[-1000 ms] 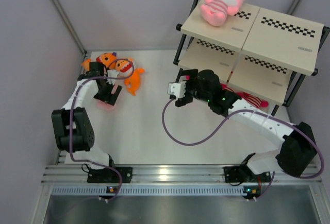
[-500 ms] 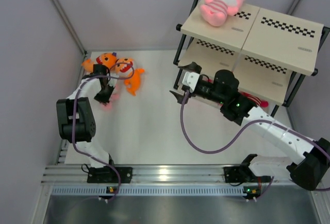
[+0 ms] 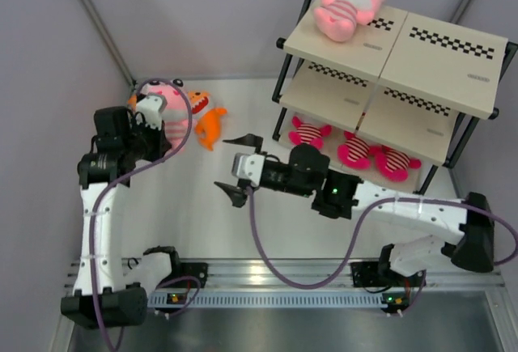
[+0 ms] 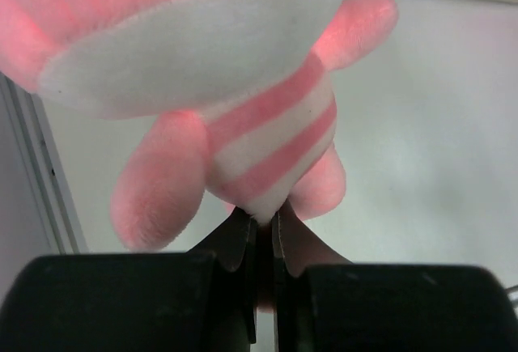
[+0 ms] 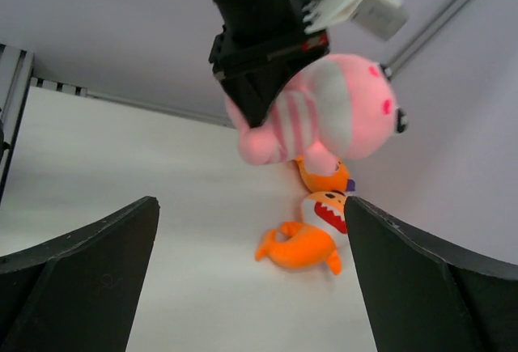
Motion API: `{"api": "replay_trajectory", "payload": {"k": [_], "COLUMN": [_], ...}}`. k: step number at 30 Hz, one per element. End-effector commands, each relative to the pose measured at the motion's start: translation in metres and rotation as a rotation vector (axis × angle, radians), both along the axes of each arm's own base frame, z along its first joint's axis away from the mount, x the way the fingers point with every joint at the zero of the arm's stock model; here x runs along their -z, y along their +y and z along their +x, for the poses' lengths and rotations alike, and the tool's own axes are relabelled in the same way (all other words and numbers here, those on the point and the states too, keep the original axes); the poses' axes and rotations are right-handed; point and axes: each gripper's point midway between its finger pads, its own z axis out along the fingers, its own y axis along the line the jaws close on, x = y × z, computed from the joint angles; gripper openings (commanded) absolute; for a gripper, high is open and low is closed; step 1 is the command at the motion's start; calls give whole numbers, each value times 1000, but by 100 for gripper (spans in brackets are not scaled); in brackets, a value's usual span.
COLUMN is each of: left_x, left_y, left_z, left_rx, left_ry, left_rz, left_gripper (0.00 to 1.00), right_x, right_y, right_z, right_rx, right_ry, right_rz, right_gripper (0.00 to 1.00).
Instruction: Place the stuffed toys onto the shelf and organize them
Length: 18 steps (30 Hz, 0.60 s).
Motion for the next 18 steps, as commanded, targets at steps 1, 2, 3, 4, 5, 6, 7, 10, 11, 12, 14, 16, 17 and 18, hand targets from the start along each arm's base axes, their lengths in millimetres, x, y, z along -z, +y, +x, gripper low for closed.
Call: {"api": "replay_trajectory", "payload": {"k": [1, 2, 3, 4, 5, 6, 7, 10, 11, 12, 14, 16, 17, 18], "left_x": [-25, -31, -42, -47, -52, -55, -57, -63, -65, -66, -68, -70, -71, -71], "left_y": [-35, -39, -44, -50, -53, -56, -58, -65, -67, -67, -69, -74, -74, -76], "left_z": [-35, -41, -48, -53, -60, -63, -66, -75, -76, -78, -80, -84, -85, -86], "left_rx": [104, 113, 134, 160, 173, 187, 199, 231, 242, 246, 259, 282, 289, 299], "left_ry": [-5, -14, -43, -53, -65, -75, -80, -97, -102, -110, -112, -110, -116, -117], "left_rz": [-154, -173, -187, -210, -221, -228, -232, -256, -262, -262, -269, -284, -284, -288], "left_gripper": [0, 0, 0, 0, 0, 0, 0, 0, 0, 0, 0, 0, 0, 0], "right_x": [-8, -5, -10, 2, -5, -3, 2, 3, 2, 4, 8, 16, 17, 22], "right_y": [37, 46, 54, 68, 74, 77, 83, 90, 91, 93, 97, 100, 100, 101], "right_z": [6, 3, 1, -4, -5, -2, 0, 4, 5, 8, 9, 14, 18, 22], "right_rx": [72, 59, 51, 32, 28, 53, 55, 72, 77, 84, 88, 108, 130, 141], "right_ry": [-40, -42, -50, -46, -51, -42, -24, -20, -20, -17, -7, 1, 3, 4], "right_rz": [48, 46, 57, 33, 50, 53, 53, 65, 68, 63, 56, 36, 30, 11], "right_gripper": [97, 97, 97, 97, 96, 95, 93, 88, 87, 85, 81, 76, 74, 71]}}
